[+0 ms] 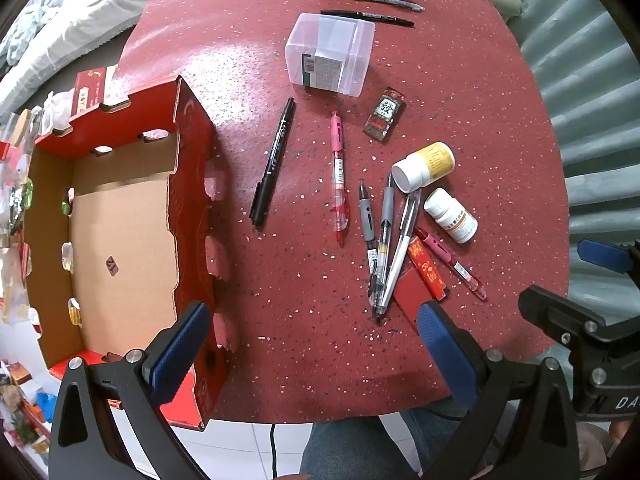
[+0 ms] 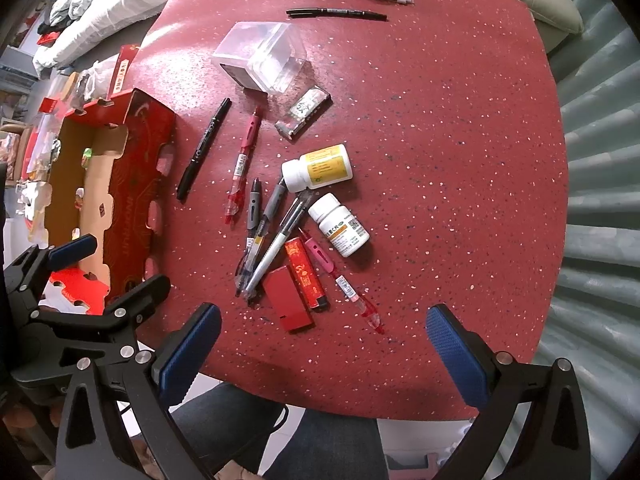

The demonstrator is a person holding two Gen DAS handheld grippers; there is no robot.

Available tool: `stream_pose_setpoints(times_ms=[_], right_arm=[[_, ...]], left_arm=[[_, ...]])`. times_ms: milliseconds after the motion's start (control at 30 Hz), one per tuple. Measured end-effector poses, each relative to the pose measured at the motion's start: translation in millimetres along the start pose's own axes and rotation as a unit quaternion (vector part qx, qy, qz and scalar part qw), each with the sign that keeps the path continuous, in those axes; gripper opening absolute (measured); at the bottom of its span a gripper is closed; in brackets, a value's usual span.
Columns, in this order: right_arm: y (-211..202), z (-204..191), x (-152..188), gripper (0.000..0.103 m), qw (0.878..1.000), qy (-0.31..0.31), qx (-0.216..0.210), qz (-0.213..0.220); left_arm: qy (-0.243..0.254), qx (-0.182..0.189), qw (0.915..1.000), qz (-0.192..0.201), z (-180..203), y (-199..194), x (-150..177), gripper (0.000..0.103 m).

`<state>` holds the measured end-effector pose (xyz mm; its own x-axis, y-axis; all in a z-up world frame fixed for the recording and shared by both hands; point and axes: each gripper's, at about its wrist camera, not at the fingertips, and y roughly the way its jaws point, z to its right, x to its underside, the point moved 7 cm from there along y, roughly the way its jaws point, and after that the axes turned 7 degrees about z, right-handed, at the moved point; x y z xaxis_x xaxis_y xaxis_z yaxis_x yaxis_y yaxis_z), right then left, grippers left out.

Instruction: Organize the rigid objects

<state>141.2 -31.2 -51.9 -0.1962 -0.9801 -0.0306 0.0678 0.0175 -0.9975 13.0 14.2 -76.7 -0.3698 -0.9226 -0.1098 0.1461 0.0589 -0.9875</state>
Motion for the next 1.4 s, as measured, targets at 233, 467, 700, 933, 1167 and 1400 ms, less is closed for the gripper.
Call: stream_pose_setpoints(times_ms=[233,467,700,933,1167,1400], right_arm=[[3.9,2.6,-2.3,0.103,1.0,-0.001,0.001,-0.007],[6.8,6.0,-4.4,0.103,1.0,0.001,0.001,-0.011],[13.6,16.0,-5.3,0.103,1.0,0.006,0.008,-0.016],[25.5,28.1,-0.2,0.103,0.999,0.02,0.009,-0.028],[42.3,34.5,-1.4,0.103,0.999,0.011,0.015,-0.027],[55.8,40.1,-6.4,0.103,0.999,0.001,0.021,-0.028]], left_arm=[[-0.001,-0.003,1.0,-0.007,0.2,2.9,-2.6,0.103],[0.001,-0.004,0.9999,-0.01,2.1,7.5,-8.2,0.103],[0.005,-0.013,0.9997,-0.019,1.3,22.8,-11.8,0.103],[0.026,-0.018,0.9991,-0.029,5.9,45.0,-15.4,0.103],[0.034,-0.035,0.9985,-0.023,-2.7,71.2,-35.0,0.103],[0.055,-0.079,0.9953,-0.013,-14.9,99.2,-62.8,0.103]])
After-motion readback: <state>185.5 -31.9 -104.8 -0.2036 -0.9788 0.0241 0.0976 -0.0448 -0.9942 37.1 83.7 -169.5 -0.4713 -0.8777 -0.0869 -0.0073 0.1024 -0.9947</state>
